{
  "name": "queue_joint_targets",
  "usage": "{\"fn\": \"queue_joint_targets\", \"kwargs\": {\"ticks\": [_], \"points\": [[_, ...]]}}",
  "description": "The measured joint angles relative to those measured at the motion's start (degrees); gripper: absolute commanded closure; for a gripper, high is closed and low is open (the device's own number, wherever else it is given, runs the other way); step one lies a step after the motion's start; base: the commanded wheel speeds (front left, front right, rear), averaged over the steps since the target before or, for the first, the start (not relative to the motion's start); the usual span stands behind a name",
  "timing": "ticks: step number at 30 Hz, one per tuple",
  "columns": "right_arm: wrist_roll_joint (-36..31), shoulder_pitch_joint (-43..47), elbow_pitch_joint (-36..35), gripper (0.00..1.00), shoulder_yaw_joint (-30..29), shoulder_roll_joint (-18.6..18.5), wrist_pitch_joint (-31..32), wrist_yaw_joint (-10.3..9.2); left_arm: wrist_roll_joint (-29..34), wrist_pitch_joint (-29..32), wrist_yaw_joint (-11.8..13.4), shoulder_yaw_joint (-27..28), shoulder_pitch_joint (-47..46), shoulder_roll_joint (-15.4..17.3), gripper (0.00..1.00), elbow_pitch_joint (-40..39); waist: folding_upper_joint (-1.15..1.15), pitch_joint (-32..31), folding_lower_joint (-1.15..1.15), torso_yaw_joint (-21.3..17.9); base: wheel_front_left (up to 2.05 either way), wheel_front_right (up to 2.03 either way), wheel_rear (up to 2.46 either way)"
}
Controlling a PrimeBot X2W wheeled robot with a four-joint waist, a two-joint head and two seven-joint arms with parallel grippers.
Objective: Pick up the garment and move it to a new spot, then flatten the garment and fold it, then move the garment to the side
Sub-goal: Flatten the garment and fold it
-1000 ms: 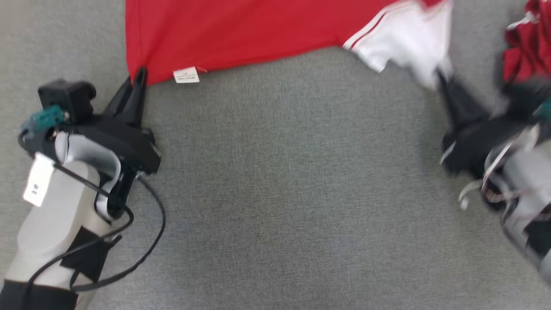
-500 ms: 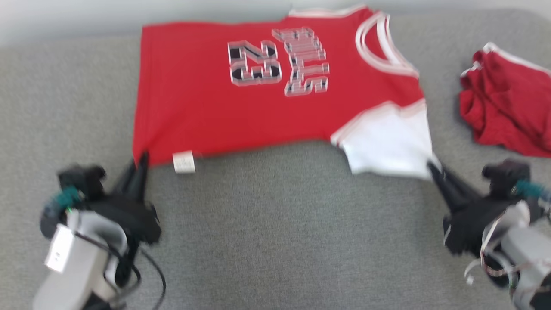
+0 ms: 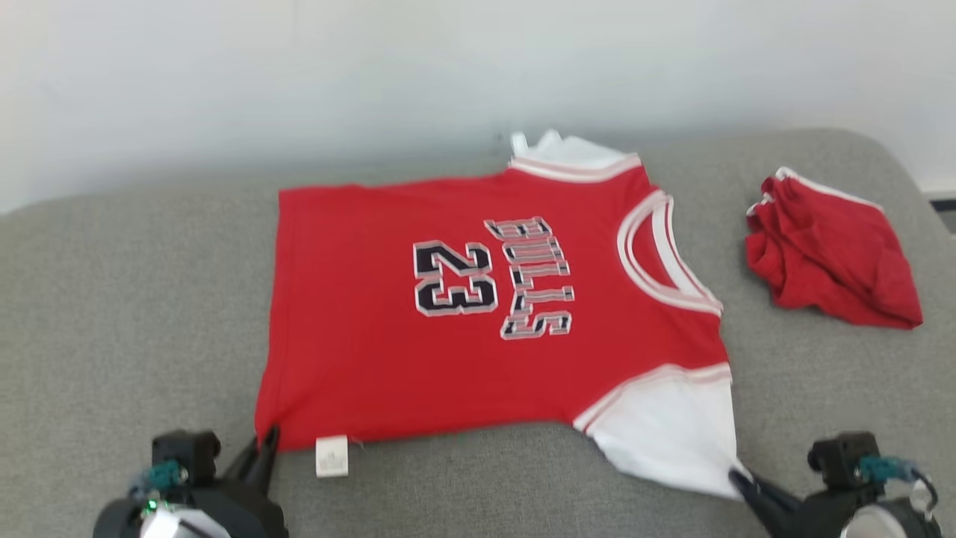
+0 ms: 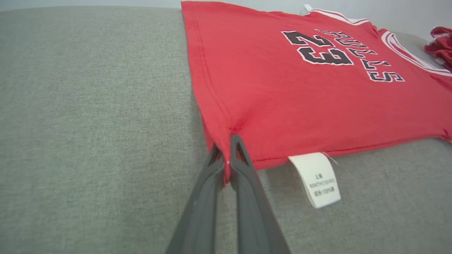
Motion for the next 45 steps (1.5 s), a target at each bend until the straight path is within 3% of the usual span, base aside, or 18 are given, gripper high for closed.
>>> {"fn": "queue_joint_targets", "kwargs": {"ticks": [11,22,27,36,37,38,39,40,41,45], "points": [[4.1,6.17,-8.34,1.0,0.83,-3.91,7.12,-3.03,-0.53,4.94,1.72,-1.52,8.0,0.92,1.0,-4.68,0.0,-5.29,0.0,0.03,0.0,0.0,0.0],[7.66,7.25,-11.01,1.0,1.22,-4.36,13.6,-4.07,-3.19,10.7,2.15,-2.24,10.97,1.2,1.0,-6.71,0.0,-4.94,0.02,0.44,0.0,0.0,0.0],[7.66,8.18,-11.23,1.0,1.05,-6.21,15.67,-4.63,-3.59,12.76,2.2,-2.55,12.11,1.31,1.0,-8.72,0.0,-4.91,0.02,0.7,0.0,0.0,0.0],[6.02,7.22,-11.73,1.0,0.94,-6.37,17.47,-5.05,-4.8,14.79,2.8,-1.52,12.17,1.26,1.0,-10.59,0.01,-4.89,0.02,1.05,0.0,0.0,0.0],[5.9,7.22,-11.74,0.99,0.96,-6.37,17.49,-5.05,-4.85,14.94,3.0,-1.34,12.17,1.21,1.0,-10.71,0.01,-4.9,0.02,1.06,0.0,0.0,0.0],[5.89,7.22,-11.76,0.6,0.97,-6.37,17.7,-5.05,-4.85,15.02,3.26,-1.26,12.17,1.22,1.0,-10.78,0.01,-4.91,0.02,1.08,0.0,0.0,0.0],[5.82,7.22,-11.88,0.0,1.0,-6.38,17.9,-5.05,-4.87,15.02,3.34,-1.13,12.18,1.21,0.56,-10.82,0.01,-4.93,0.02,1.09,0.0,0.0,0.0],[5.73,7.22,-12.04,0.0,0.9,-6.36,17.89,-5.06,-4.89,15.02,3.85,-0.96,12.18,1.16,0.1,-10.95,0.01,-4.95,0.02,1.1,0.0,0.0,0.0],[5.73,7.21,-12.21,0.0,0.68,-6.33,17.89,-5.06,-4.9,15.02,4.19,-0.79,12.18,1.15,0.0,-11.07,0.01,-4.96,0.02,1.09,0.0,0.0,0.0],[5.48,7.13,-12.95,0.0,-0.45,-6.53,17.45,-5.06,-6.23,14.92,4.39,0.7,12.21,1.59,0.0,-12.33,0.01,-5.1,0.02,1.01,0.0,0.0,0.0]]}}
